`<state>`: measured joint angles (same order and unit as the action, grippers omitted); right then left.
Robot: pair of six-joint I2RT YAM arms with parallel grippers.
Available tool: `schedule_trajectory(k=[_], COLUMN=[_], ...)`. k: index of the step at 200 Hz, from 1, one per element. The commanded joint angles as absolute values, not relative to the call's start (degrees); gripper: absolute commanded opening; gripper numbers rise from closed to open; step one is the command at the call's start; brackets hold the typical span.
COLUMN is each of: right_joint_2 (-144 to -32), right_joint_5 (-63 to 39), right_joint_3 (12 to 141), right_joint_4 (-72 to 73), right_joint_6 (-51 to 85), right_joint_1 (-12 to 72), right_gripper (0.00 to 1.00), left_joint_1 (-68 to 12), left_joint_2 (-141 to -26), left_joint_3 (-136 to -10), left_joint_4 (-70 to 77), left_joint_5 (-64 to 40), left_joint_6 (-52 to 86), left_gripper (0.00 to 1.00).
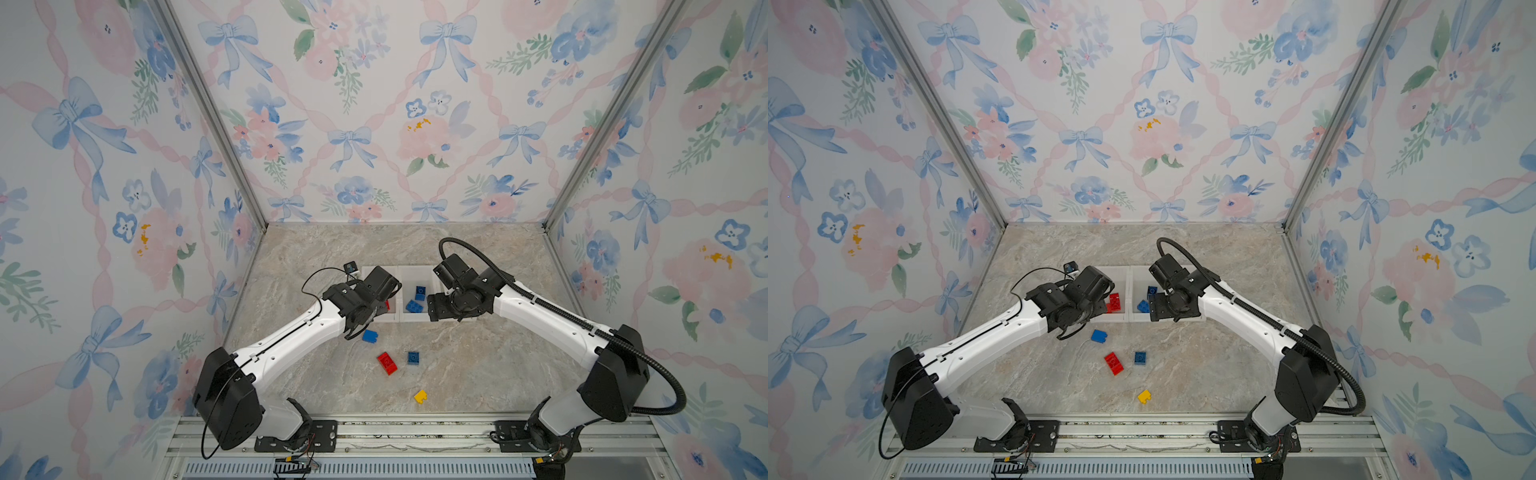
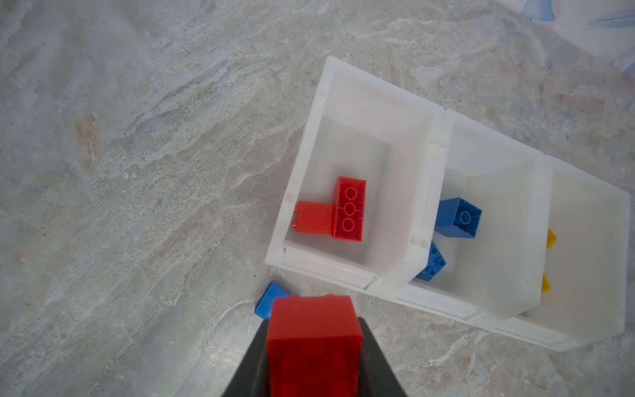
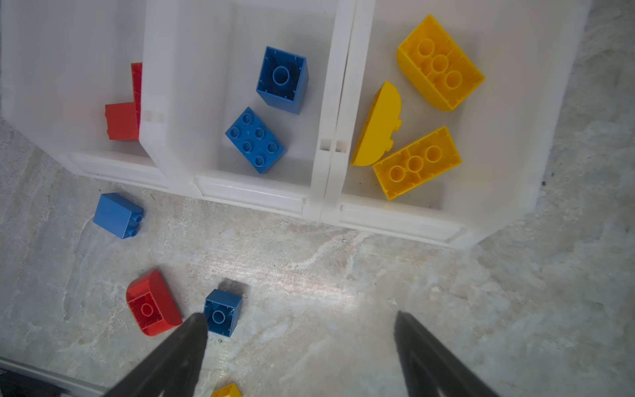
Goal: Sort the legos into containers by color
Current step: Place the lego in the container.
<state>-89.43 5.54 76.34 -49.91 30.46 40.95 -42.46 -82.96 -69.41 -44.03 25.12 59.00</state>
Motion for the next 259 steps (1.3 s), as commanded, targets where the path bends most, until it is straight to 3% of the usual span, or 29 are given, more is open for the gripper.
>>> schedule_trajectory(k=[1, 56, 157, 176, 219, 259], right_joint_2=[-87.39, -85.46, -81.23, -80.97, -81.07, -81.47], right_joint_5=[5.71, 5.67, 5.38, 5.36, 5.01, 4.48], right_joint_3=[75.42, 73.51, 68.78, 68.41, 67.86, 67.76], right_joint_4=[-50.08, -50.01, -49.83, -49.83, -49.66, -49.05], right_joint_6=[31.46, 31.93, 32.79, 33.01, 33.18, 33.62], right_joint_1=[40.43, 39.47, 37.30, 37.33, 37.35, 38.04], right_gripper=[0.88, 0.88, 0.89, 0.89, 0.89, 0.89], left_joint_1=[-42.66, -41.27, -37.13, -37.10, -37.18, -37.36], left_joint_2=[-87.47, -99.85, -108.16, -108.99, -108.25, -106.04], left_joint_3=[-74.23, -83.48, -82.90, -82.57, -80.83, -79.50], left_joint_4=[-44.11, -41.30, -33.59, -33.14, -31.99, -31.90], left_joint_5=[29.59, 30.28, 26.83, 26.31, 25.59, 25.98], left_joint_6=[51.42, 43.45, 38.05, 38.01, 38.83, 39.13], left_gripper=[0.25, 0.25, 0.26, 0.32, 0.54, 0.62])
